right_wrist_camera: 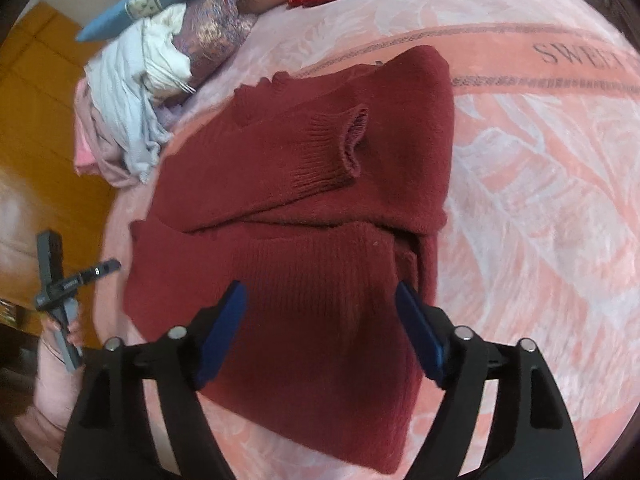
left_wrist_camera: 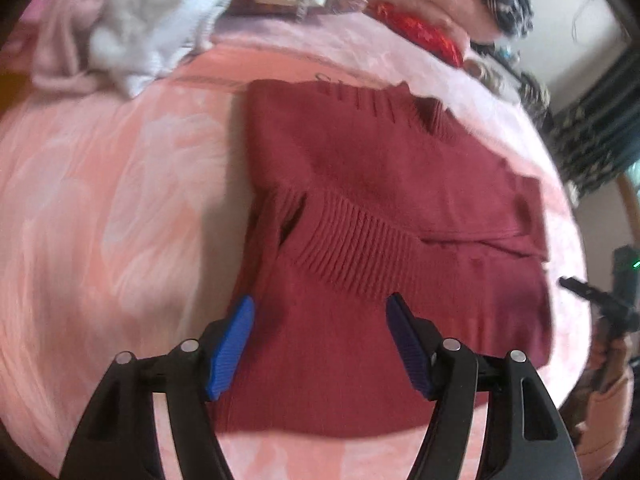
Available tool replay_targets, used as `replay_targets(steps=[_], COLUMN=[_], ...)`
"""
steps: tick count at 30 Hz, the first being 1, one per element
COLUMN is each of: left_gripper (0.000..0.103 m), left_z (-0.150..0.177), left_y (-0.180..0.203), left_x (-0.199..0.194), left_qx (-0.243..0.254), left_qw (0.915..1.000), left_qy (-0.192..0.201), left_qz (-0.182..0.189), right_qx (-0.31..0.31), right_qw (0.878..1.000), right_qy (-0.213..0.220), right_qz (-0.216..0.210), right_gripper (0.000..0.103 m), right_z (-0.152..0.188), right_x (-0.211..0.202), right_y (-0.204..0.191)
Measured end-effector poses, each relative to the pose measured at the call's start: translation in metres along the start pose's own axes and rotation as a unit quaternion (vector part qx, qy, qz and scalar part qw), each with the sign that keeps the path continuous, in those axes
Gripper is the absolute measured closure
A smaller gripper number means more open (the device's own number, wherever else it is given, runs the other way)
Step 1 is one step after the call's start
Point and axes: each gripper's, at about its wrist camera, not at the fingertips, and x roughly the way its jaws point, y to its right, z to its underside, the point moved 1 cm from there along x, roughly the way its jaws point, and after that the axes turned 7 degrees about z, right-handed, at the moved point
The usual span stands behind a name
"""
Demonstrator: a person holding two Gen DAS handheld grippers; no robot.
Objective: Fold small clothes
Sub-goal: 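Grasp the side edge of the red sweater with both grippers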
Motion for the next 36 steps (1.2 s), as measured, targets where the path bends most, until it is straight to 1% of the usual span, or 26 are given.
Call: replay_targets(steps=[2,5,7,8,10,12,13,14,15,16,17,18,19,22,24,27,31,33,36], left_gripper=[0.034,0.034,0.034,0.036,0.036,0.047,0.058,0.066,0.071,0.082,0.093,0.096,0.098,0.099,0.099,0.100,0.100,0.099,0.096], left_z=[-0.002,-0.002,-0.001,-0.001,0.001,0.006,0.007,0.010,0.012,0.013,0.016,0.019,0.021,0.029,0.038,0.048,0.051,0.045,0.033], left_y=[0.001,0.003,0.004,0.005,0.007,0.009,0.009,0.008,0.007,0.005,0.004,0.002,0.000,-0.001,0.002,0.002,-0.001,-0.002,-0.001], left_x=[0.012,0.025,0.031,0.034,0.038,0.041,0.042,0.042,0.042,0.041,0.039,0.036,0.032,0.015,0.001,-0.009,0.003,0.014,0.021], left_qx=[0.011,0.023,0.031,0.034,0.040,0.048,0.050,0.051,0.050,0.050,0.050,0.044,0.038,0.025,0.024,0.023,0.033,0.032,0.040], left_qw=[0.9999,0.9996,0.9993,0.9991,0.9988,0.9982,0.9979,0.9977,0.9977,0.9976,0.9977,0.9983,0.9988,0.9996,0.9992,0.9987,0.9992,0.9994,0.9990], left_qy=[-0.008,-0.015,-0.017,-0.019,-0.025,-0.025,-0.026,-0.024,-0.021,-0.018,-0.015,-0.013,-0.009,0.013,0.031,0.041,0.023,0.009,0.010], left_qz=[-0.007,-0.007,-0.013,-0.016,-0.016,-0.027,-0.032,-0.038,-0.042,-0.044,-0.043,-0.036,-0.029,-0.009,0.006,0.017,0.001,-0.002,-0.017], right_qx=[-0.017,-0.043,-0.058,-0.062,-0.067,-0.073,-0.082,-0.090,-0.097,-0.103,-0.104,-0.090,-0.081,-0.078,-0.083,-0.087,-0.083,-0.078,-0.077], right_qw=[1.000,0.999,0.997,0.996,0.995,0.995,0.995,0.994,0.993,0.992,0.993,0.995,0.996,0.995,0.994,0.995,0.996,0.996,0.996], right_qy=[-0.002,-0.009,-0.015,-0.018,-0.032,-0.041,-0.043,-0.049,-0.052,-0.049,-0.049,-0.046,-0.041,-0.020,-0.010,-0.013,-0.031,-0.038,-0.043], right_qz=[0.009,0.018,0.042,0.054,0.060,0.049,0.044,0.038,0.042,0.050,0.041,0.012,-0.006,-0.053,-0.066,-0.054,-0.023,-0.011,0.002], right_gripper=[0.020,0.015,0.013,0.013,0.013,0.013,0.014,0.029,0.040,0.062,0.082,0.088,0.090,0.091,0.091,0.091,0.090,0.086,0.078], right_z=[-0.002,-0.006,-0.009,-0.010,-0.010,-0.007,-0.003,0.000,0.004,0.006,0.007,0.009,0.010,0.018,0.024,0.029,0.030,0.029,0.028], right_x=[0.004,0.014,0.023,0.028,0.039,0.046,0.048,0.050,0.052,0.051,0.050,0.045,0.040,0.021,0.012,0.011,0.029,0.037,0.043], right_y=[-0.003,-0.008,-0.009,-0.009,-0.007,-0.007,-0.009,-0.012,-0.014,-0.014,-0.014,-0.011,-0.008,-0.007,-0.009,-0.008,-0.008,-0.009,-0.011])
